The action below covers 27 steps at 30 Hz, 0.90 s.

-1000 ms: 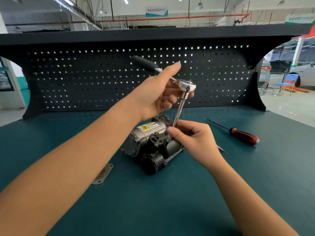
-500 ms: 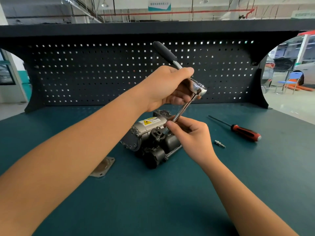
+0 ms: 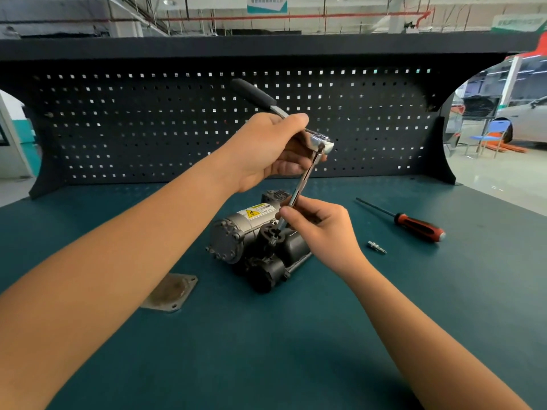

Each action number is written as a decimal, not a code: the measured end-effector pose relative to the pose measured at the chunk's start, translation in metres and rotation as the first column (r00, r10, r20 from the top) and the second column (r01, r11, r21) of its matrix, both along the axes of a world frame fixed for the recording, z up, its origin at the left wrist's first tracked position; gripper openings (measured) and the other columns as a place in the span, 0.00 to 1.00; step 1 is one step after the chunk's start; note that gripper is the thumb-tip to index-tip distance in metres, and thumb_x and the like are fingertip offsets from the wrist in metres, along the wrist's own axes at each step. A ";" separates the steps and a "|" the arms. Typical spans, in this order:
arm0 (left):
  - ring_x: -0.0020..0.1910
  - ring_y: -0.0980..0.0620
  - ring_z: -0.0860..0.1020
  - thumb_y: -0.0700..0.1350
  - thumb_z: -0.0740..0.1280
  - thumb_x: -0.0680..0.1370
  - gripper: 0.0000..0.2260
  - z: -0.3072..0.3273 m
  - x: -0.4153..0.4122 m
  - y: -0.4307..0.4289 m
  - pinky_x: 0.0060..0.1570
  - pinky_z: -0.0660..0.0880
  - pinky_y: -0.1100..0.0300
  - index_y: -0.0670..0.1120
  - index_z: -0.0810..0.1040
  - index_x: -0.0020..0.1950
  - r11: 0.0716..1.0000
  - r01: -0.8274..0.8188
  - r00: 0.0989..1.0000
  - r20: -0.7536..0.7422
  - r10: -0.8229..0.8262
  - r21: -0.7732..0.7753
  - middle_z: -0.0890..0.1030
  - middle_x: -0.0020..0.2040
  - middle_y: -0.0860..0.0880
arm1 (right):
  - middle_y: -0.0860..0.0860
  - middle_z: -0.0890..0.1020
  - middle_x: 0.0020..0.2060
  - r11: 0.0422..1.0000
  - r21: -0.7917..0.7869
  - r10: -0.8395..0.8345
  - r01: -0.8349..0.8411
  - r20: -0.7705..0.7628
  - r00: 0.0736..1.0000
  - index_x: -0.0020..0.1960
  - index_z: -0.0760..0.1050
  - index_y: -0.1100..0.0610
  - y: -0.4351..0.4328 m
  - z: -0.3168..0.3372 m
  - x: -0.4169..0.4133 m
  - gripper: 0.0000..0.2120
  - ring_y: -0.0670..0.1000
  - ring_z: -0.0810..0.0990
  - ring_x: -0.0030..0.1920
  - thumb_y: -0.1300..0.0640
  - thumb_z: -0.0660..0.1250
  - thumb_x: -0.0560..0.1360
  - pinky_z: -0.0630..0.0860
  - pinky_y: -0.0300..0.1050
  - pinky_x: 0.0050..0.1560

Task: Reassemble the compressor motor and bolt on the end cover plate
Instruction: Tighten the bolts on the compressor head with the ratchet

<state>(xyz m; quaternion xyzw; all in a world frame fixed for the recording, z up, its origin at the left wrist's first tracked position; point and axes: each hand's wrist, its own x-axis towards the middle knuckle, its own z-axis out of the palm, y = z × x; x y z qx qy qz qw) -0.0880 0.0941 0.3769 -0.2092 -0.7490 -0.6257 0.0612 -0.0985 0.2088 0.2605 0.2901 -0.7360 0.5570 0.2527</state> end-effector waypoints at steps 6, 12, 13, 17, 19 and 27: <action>0.24 0.58 0.75 0.46 0.57 0.81 0.15 -0.005 -0.004 -0.005 0.23 0.71 0.68 0.41 0.77 0.41 0.999 -0.008 1.000 0.026 0.007 0.053 0.84 0.34 0.47 | 0.57 0.84 0.37 0.996 0.084 0.010 -0.014 0.047 0.999 0.47 0.82 0.59 0.004 0.008 -0.001 0.04 0.50 0.79 0.37 0.61 0.70 0.73 0.75 0.44 0.42; 0.44 0.55 0.80 0.49 0.61 0.79 0.08 -0.009 -0.005 -0.016 0.40 0.77 0.60 0.48 0.75 0.54 0.967 0.136 0.989 0.024 -0.145 0.215 0.83 0.50 0.53 | 0.53 0.84 0.38 0.990 0.136 0.019 -0.025 0.046 0.999 0.48 0.81 0.61 0.007 0.012 0.000 0.05 0.41 0.78 0.37 0.63 0.69 0.74 0.74 0.33 0.43; 0.45 0.54 0.80 0.50 0.61 0.79 0.09 -0.010 -0.004 -0.017 0.41 0.77 0.58 0.48 0.74 0.55 0.942 0.176 0.980 0.038 -0.194 0.287 0.83 0.51 0.53 | 0.55 0.84 0.39 0.991 0.135 0.016 -0.022 0.042 0.999 0.48 0.81 0.62 0.007 0.012 0.001 0.05 0.42 0.79 0.38 0.63 0.69 0.74 0.74 0.35 0.44; 0.48 0.54 0.81 0.50 0.59 0.79 0.06 -0.010 0.005 -0.024 0.45 0.78 0.56 0.50 0.72 0.51 0.772 0.152 0.974 0.038 -0.222 0.617 0.83 0.49 0.53 | 0.57 0.84 0.38 0.992 0.123 0.010 -0.015 0.040 0.999 0.48 0.82 0.62 0.005 0.013 0.002 0.05 0.44 0.78 0.37 0.62 0.69 0.73 0.75 0.39 0.43; 0.49 0.56 0.81 0.48 0.58 0.81 0.05 -0.009 0.014 -0.028 0.47 0.77 0.56 0.51 0.74 0.51 0.750 0.133 0.986 -0.013 -0.164 0.648 0.83 0.48 0.54 | 0.51 0.83 0.33 0.992 0.125 -0.017 0.014 0.021 1.000 0.46 0.83 0.61 0.005 0.013 0.002 0.04 0.39 0.77 0.33 0.62 0.70 0.73 0.73 0.34 0.38; 0.46 0.56 0.79 0.42 0.70 0.74 0.07 -0.021 0.064 -0.017 0.49 0.75 0.65 0.42 0.80 0.50 0.944 -0.312 0.540 -0.837 0.086 -0.105 0.81 0.46 0.49 | 0.41 0.75 0.22 0.990 0.088 -0.107 0.106 0.009 0.994 0.34 0.77 0.51 0.000 0.012 0.004 0.10 0.39 0.69 0.26 0.59 0.72 0.72 0.65 0.30 0.32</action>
